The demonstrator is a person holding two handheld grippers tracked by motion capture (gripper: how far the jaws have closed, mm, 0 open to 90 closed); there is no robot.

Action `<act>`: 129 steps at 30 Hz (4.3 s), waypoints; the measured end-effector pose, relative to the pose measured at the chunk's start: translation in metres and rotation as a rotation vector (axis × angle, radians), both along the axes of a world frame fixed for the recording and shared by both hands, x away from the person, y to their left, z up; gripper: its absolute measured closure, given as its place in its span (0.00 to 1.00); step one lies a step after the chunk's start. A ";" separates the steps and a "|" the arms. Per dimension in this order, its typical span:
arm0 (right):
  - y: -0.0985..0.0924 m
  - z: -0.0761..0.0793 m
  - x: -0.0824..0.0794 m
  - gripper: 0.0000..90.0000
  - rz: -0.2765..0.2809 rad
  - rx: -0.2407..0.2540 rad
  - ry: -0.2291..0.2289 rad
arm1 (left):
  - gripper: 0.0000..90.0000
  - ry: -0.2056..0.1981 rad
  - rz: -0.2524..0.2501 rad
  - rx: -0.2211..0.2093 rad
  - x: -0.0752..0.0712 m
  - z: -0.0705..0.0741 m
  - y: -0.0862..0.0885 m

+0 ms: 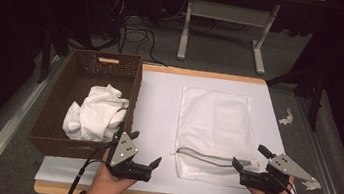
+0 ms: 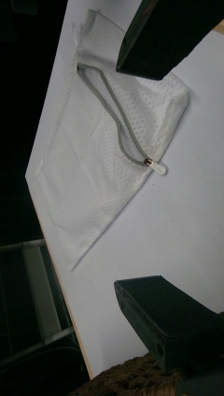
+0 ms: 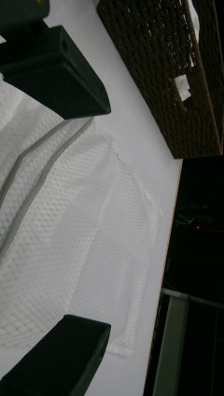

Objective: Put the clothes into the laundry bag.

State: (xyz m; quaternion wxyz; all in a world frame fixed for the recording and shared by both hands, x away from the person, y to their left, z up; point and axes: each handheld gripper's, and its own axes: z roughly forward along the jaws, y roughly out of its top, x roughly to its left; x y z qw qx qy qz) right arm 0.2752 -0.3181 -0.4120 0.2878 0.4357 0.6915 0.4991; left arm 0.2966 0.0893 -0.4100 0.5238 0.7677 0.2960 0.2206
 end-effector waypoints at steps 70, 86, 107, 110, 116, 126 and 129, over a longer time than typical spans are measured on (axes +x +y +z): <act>-0.029 -0.006 -0.022 0.02 -0.089 0.021 0.022 | 0.67 0.252 -0.216 0.239 0.015 -0.069 -0.094; -0.026 -0.007 -0.013 0.03 -0.084 0.030 0.035 | 0.98 0.266 -0.141 0.240 0.020 -0.066 -0.069; -0.020 -0.012 0.013 0.05 -0.059 0.035 0.063 | 0.48 0.145 -0.044 0.138 0.005 -0.051 -0.032; -0.025 -0.015 0.018 0.06 -0.079 0.018 0.075 | 0.42 0.114 -0.073 0.096 0.004 -0.047 -0.027; -0.029 -0.017 0.018 0.07 -0.106 -0.001 0.077 | 0.29 0.132 -0.149 0.015 0.001 -0.036 -0.016; -0.037 -0.034 0.026 0.27 -0.162 -0.031 0.118 | 0.25 0.061 -0.132 0.016 -0.012 -0.034 -0.008; -0.039 -0.036 0.040 0.41 -0.193 -0.045 0.141 | 0.25 0.045 -0.147 0.012 -0.012 -0.033 -0.010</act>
